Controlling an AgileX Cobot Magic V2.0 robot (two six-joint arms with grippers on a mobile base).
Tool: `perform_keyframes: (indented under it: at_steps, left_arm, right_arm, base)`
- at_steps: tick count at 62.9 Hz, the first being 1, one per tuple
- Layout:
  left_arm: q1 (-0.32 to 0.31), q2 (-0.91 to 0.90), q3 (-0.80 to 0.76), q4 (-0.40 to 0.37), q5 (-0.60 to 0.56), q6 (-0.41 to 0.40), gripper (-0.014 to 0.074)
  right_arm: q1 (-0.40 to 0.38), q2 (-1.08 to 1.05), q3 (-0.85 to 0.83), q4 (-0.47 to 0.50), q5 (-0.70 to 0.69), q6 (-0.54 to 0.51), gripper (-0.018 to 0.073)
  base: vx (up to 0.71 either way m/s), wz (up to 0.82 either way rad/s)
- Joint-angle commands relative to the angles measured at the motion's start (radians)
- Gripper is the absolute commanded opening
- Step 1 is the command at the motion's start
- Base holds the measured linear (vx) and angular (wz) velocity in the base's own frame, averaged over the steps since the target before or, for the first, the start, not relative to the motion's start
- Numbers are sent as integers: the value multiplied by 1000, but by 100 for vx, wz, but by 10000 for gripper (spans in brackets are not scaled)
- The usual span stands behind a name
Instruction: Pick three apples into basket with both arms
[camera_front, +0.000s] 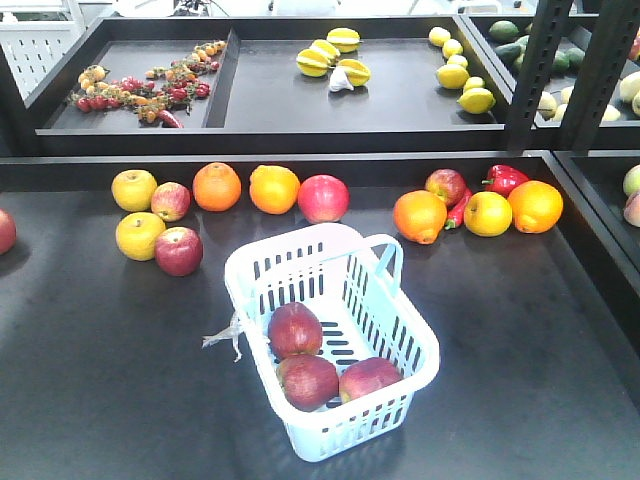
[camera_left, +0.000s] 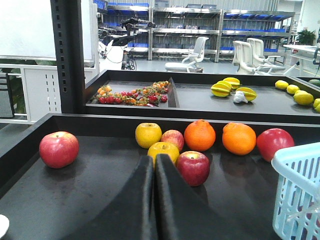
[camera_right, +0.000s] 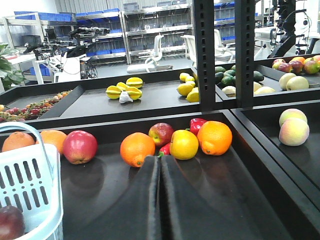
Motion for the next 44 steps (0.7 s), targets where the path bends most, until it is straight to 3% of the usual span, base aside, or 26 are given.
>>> perform_keyframes:
  at_steps: [1,44]
  left_arm:
    - [2,-5,24,-5,-76,0,-6]
    - [2,-5,24,-5,-76,0,-6]
  right_arm:
    - [-4,-11,16,-11,-80,2,-5]
    - [-4,-11,15,-11,-80,3,-5]
  base:
    - [0,0]
    - [0,0]
